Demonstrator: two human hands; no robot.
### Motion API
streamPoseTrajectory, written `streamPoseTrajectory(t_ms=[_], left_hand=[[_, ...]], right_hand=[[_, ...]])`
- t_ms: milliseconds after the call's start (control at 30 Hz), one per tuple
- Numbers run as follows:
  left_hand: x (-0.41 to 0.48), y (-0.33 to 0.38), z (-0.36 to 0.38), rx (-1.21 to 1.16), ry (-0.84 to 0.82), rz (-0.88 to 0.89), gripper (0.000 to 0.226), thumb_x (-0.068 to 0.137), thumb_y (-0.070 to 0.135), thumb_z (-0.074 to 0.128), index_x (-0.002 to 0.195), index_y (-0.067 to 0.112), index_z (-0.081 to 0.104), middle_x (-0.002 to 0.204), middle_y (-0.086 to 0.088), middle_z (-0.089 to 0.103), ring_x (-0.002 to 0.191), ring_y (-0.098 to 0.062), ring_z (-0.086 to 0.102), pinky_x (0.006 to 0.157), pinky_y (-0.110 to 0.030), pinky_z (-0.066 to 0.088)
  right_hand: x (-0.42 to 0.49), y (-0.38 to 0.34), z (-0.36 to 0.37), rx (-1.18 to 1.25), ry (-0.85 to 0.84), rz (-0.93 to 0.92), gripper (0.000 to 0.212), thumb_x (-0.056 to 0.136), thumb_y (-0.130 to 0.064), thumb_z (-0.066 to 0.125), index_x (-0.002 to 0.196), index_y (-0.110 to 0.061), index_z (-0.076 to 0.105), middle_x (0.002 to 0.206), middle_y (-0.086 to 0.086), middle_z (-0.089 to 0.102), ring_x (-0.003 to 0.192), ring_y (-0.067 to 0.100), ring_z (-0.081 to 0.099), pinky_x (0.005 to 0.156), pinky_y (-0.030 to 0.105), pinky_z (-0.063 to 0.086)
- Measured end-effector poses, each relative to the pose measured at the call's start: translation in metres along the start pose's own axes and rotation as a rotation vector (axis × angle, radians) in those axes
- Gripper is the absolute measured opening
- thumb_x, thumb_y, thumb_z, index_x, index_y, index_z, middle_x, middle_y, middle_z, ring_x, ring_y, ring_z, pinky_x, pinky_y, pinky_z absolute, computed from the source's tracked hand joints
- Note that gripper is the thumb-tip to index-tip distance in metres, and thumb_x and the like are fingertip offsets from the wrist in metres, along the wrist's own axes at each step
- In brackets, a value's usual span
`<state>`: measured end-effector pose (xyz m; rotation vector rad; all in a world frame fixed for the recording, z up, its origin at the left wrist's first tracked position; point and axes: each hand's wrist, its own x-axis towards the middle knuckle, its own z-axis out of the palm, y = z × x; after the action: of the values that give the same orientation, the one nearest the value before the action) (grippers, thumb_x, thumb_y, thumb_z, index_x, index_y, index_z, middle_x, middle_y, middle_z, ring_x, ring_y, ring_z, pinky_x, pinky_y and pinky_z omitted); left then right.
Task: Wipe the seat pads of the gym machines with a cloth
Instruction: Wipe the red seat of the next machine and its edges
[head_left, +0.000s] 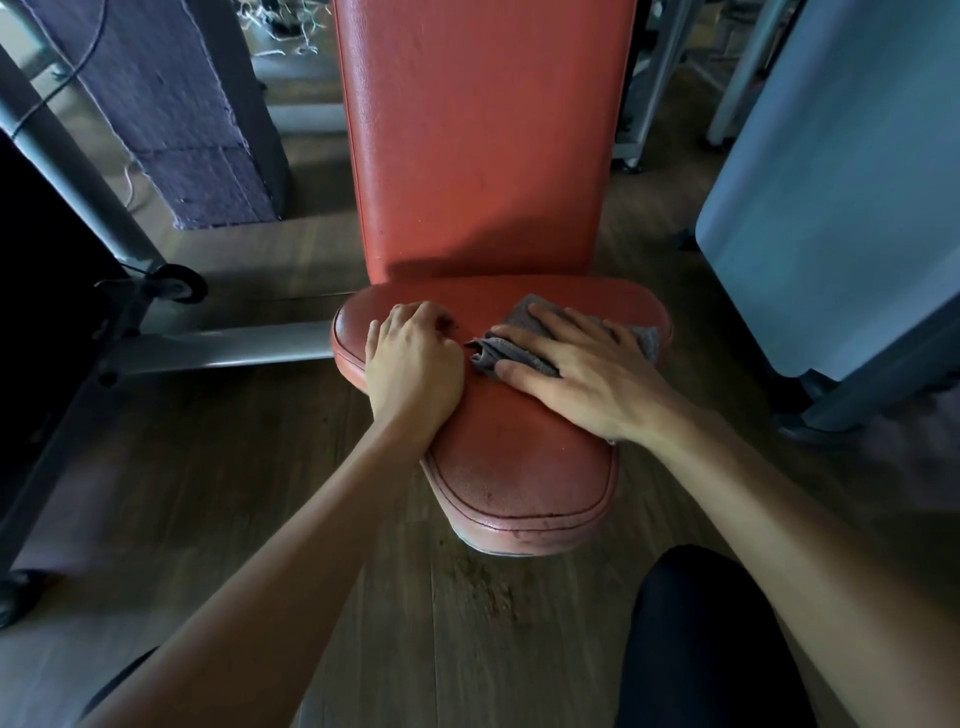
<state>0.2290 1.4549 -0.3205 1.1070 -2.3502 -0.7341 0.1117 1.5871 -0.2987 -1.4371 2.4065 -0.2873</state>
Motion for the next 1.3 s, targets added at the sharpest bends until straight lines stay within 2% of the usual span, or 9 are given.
streamPoseTrajectory(t_ms=[267,367,433,667,833,933,1033,1167,1300], left_hand=[[-0.002,0.003,-0.002,-0.017,-0.002,-0.010,0.054,0.073,0.024,0.031,0.115,0.020,0.066,0.128,-0.002,0.059,0.123,-0.022,0.044,0.115,-0.041,0.023],[-0.001,0.001,-0.001,-0.029,-0.001,-0.015,0.039,0.084,0.013,0.043,0.115,0.020,0.066,0.130,-0.002,0.058,0.125,-0.022,0.044,0.116,-0.043,0.022],[0.000,0.000,0.000,-0.034,0.008,-0.014,0.038,0.085,0.010,0.045,0.114,0.020,0.066,0.130,-0.002,0.059,0.125,-0.023,0.044,0.116,-0.044,0.022],[0.001,0.003,-0.004,-0.039,-0.055,-0.029,0.041,0.085,0.014,0.040,0.118,0.020,0.064,0.134,-0.002,0.056,0.129,-0.022,0.041,0.118,-0.043,0.018],[0.003,0.008,-0.025,-0.103,-0.162,-0.097,0.040,0.082,0.010,0.043,0.112,0.017,0.068,0.123,-0.004,0.061,0.118,-0.022,0.052,0.104,-0.030,0.035],[-0.015,0.017,-0.056,-0.102,-0.214,-0.152,0.044,0.083,0.003,0.046,0.118,0.021,0.067,0.125,-0.001,0.063,0.116,-0.019,0.056,0.097,-0.028,0.043],[-0.057,0.035,-0.104,-0.101,-0.287,-0.232,0.042,0.089,0.006,0.047,0.121,0.025,0.066,0.126,0.000,0.064,0.112,-0.019,0.060,0.093,-0.035,0.050],[-0.124,0.069,-0.182,-0.074,-0.373,-0.245,0.040,0.091,0.005,0.050,0.124,0.021,0.065,0.126,0.000,0.065,0.115,-0.017,0.060,0.094,-0.027,0.044],[-0.184,0.109,-0.266,-0.093,-0.397,-0.248,0.034,0.091,0.010,0.055,0.121,0.024,0.065,0.117,0.005,0.068,0.109,-0.013,0.063,0.096,-0.035,0.051]], right_hand=[[-0.010,-0.007,0.006,0.130,0.149,-0.060,0.047,0.101,-0.050,0.042,0.147,-0.042,0.040,0.161,-0.012,0.027,0.150,0.009,0.018,0.122,0.038,0.012],[-0.009,-0.006,0.011,0.255,0.210,-0.107,0.044,0.099,-0.037,0.053,0.143,-0.033,0.051,0.156,-0.010,0.038,0.147,0.007,0.028,0.122,0.036,0.020],[-0.008,-0.005,0.011,0.315,0.229,-0.114,0.041,0.098,-0.030,0.057,0.139,-0.031,0.055,0.152,-0.009,0.045,0.143,0.006,0.035,0.120,0.027,0.024],[-0.006,-0.001,0.010,0.410,0.243,-0.108,0.036,0.098,-0.019,0.058,0.133,-0.028,0.062,0.141,-0.011,0.056,0.134,0.004,0.046,0.115,0.023,0.032],[-0.008,-0.013,-0.009,0.502,0.179,0.016,0.034,0.100,-0.018,0.056,0.132,-0.026,0.063,0.135,-0.011,0.062,0.127,0.004,0.053,0.105,0.011,0.036],[-0.027,-0.030,-0.027,0.568,0.120,0.133,0.035,0.100,-0.024,0.055,0.133,-0.033,0.061,0.129,-0.013,0.065,0.118,0.007,0.061,0.101,0.025,0.047],[-0.076,-0.059,-0.055,0.576,0.072,0.214,0.034,0.101,-0.028,0.055,0.133,-0.037,0.060,0.124,-0.014,0.068,0.110,0.008,0.064,0.092,0.028,0.051],[-0.161,-0.106,-0.107,0.649,-0.004,0.250,0.035,0.099,-0.026,0.057,0.131,-0.037,0.061,0.124,-0.021,0.066,0.115,0.000,0.058,0.088,0.007,0.041],[-0.240,-0.147,-0.167,0.686,-0.041,0.236,0.033,0.099,-0.026,0.057,0.129,-0.039,0.061,0.116,-0.027,0.064,0.111,-0.005,0.057,0.083,-0.001,0.037]])
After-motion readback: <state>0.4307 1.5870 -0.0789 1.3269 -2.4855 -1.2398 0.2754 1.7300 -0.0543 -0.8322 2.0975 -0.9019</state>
